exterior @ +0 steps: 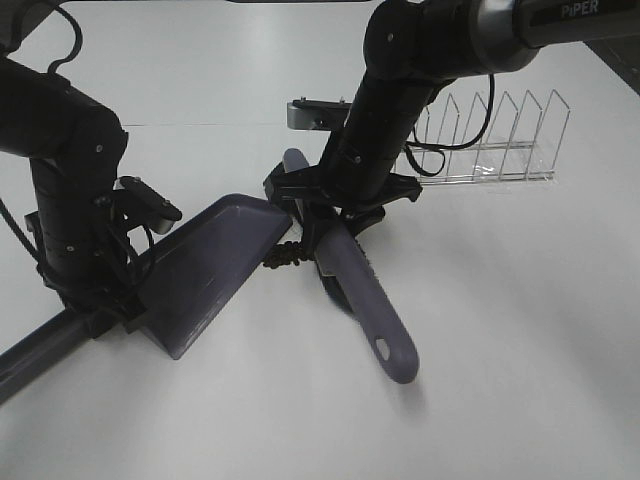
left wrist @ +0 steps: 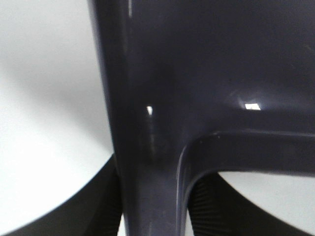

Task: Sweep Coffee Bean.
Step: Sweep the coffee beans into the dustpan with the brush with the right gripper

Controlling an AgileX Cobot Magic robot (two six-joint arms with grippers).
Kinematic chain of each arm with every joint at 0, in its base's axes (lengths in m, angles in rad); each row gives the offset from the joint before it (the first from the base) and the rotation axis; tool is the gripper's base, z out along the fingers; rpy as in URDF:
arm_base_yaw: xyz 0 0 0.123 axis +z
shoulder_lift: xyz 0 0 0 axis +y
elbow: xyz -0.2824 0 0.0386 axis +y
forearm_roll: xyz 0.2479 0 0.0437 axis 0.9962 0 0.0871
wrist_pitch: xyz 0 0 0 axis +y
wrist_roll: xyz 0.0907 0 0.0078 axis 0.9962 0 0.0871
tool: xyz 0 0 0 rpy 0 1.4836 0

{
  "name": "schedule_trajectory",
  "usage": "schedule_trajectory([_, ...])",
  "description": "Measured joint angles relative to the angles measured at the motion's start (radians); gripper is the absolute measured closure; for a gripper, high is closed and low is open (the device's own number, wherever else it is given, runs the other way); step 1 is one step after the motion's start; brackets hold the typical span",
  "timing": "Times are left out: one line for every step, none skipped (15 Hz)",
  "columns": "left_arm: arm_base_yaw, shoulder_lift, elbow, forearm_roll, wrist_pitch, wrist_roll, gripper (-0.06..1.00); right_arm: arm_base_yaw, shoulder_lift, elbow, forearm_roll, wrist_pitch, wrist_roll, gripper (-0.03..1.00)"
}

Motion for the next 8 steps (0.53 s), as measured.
schedule_trajectory([0.0, 0.0, 0.0, 0.0, 0.0, 0.0, 0.59, 0.0, 0.009, 0.0, 0.052, -0.014, -0.025, 0.65])
schedule_trajectory([0.0, 0.0, 0.0, -0.001, 0.0, 0.0, 0.59, 0.0, 0.014, 0.0, 0.105, -0.028, -0.047, 0.65])
schedule_trajectory([0.0, 0.0, 0.0, -0.003, 0.001, 0.0, 0.59, 0.0, 0.016, 0.0, 0.164, -0.049, -0.075, 0.65])
schedule_trajectory([0.0, 0.0, 0.0, -0.003, 0.002, 0.0, 0.59, 0.0, 0.017, 0.0, 0.218, -0.068, -0.1, 0.65])
schedule_trajectory([0.0, 0.0, 0.0, -0.003, 0.002, 0.0, 0.59, 0.0, 0.018, 0.0, 0.276, -0.082, -0.125, 0.65])
schedule_trajectory([0.0, 0.0, 0.0, -0.003, 0.002, 0.0, 0.59, 0.0, 0.019, 0.0, 0.305, -0.087, -0.137, 0.65])
schedule_trajectory([0.0, 0.0, 0.0, -0.003, 0.002, 0.0, 0.59, 0.0, 0.024, 0.0, 0.385, -0.1, -0.185, 0.65])
schedule_trajectory([0.0, 0.0, 0.0, -0.003, 0.002, 0.0, 0.59, 0.0, 0.024, 0.0, 0.414, -0.103, -0.202, 0.65])
